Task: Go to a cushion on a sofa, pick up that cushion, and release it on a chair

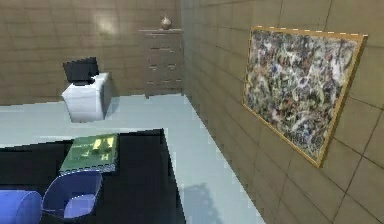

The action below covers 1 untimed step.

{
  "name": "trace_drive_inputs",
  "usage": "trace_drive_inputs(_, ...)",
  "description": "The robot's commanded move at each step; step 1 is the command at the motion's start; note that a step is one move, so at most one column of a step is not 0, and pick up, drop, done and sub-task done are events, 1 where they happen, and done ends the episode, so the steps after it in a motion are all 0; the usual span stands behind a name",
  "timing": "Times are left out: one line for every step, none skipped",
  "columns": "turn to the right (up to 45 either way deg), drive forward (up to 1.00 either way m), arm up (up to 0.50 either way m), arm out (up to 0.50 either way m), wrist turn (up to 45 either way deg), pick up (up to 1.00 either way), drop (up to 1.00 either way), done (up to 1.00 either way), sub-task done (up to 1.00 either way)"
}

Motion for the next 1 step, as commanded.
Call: trace_drive_inputs(45.0,0.0,0.0,0.0,0.0,0.0,0.0,0.0,0.0)
